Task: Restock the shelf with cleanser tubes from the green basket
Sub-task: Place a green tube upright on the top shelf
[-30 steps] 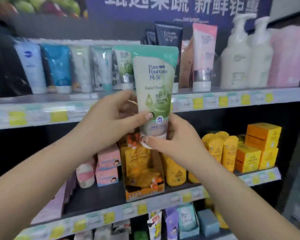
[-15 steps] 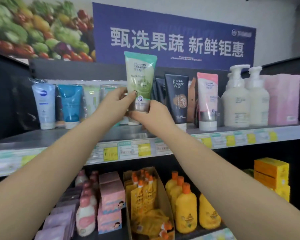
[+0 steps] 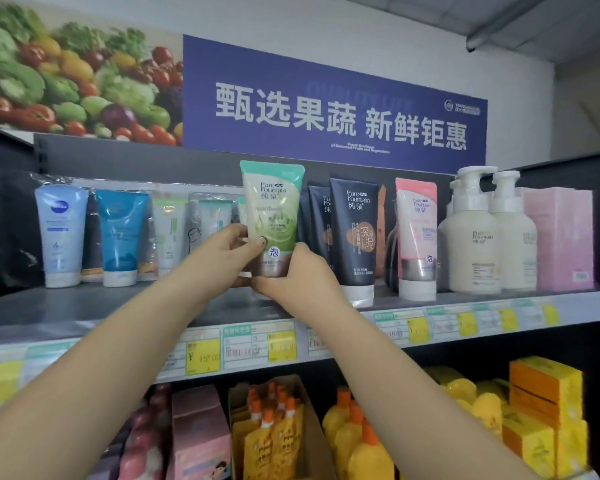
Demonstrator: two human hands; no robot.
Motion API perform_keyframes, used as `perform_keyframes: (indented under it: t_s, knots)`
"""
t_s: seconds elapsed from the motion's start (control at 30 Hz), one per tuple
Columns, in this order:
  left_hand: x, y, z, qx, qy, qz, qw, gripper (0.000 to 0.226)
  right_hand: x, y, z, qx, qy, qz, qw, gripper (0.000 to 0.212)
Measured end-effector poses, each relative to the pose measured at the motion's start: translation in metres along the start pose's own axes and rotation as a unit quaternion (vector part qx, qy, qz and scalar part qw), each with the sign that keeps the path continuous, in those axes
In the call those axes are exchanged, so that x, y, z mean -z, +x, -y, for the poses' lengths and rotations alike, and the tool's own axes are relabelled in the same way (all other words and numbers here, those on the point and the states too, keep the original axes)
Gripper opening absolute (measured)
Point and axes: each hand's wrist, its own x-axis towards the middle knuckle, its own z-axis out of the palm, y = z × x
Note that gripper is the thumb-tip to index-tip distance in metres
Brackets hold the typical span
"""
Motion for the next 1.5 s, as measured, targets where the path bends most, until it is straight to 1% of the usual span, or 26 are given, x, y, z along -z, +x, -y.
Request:
perform_keyframes:
  t_s: [0.1, 0.23, 0.43, 0.6, 0.73, 0.87, 0.97, 1.17, 1.37, 1.5]
  knots:
    - [-0.0011, 0.0012, 0.0014, 0.004, 0.002, 0.005, 1.000, 0.021, -0.0004, -0.0005, -0.0009, 0.012, -0.007, -0.014, 1.000, 0.055]
    - [-0.0010, 0.0020, 0.0033, 0.024, 0.015, -0.002, 1.000, 0.016, -0.0047, 0.0005, -0.0016, 0.015, -0.024, -0.020, 0.999, 0.060]
    - [0.0004, 0.0019, 0.0036, 0.058, -0.005, 0.012, 0.998, 0.017, -0.0050, 0.0026, -0.0015, -0.003, -0.064, -0.009, 0.998, 0.062]
    - [-0.0004, 0.0008, 0.0035, 0.050, 0.002, 0.028, 0.998, 0.021, -0.0059, 0.0028, 0.0019, -0.023, -0.091, -0.010, 0.996, 0.061]
    - [-0.0010, 0.0006, 0.0028, 0.031, 0.071, 0.025, 0.997, 0.024, -0.0080, 0.0031, 0.0024, -0.031, -0.099, -0.018, 0.994, 0.060]
    - [-0.0004, -0.0005, 0.0027, 0.030, 0.109, 0.040, 0.993, 0.038, -0.0075, 0.0013, 0.0006, -0.022, -0.098, -0.035, 0.994, 0.052]
    - [0.0000, -0.0006, 0.0040, 0.038, 0.133, 0.063, 0.988, 0.045, -0.0069, 0.0007, 0.0006, -0.016, -0.102, -0.036, 0.994, 0.051]
    - [-0.0031, -0.0005, 0.0024, 0.045, 0.137, 0.068, 0.987, 0.033, -0.0076, 0.0007, 0.0002, -0.010, -0.092, -0.034, 0.995, 0.048]
    - [-0.0033, -0.0017, 0.0013, 0.042, 0.166, 0.065, 0.983, 0.036, -0.0073, 0.0021, -0.0003, -0.012, -0.095, -0.028, 0.995, 0.050]
    - [-0.0041, -0.0041, -0.0013, 0.050, 0.162, 0.066, 0.983, 0.039, -0.0075, 0.0022, -0.0003, -0.014, -0.095, -0.028, 0.995, 0.050]
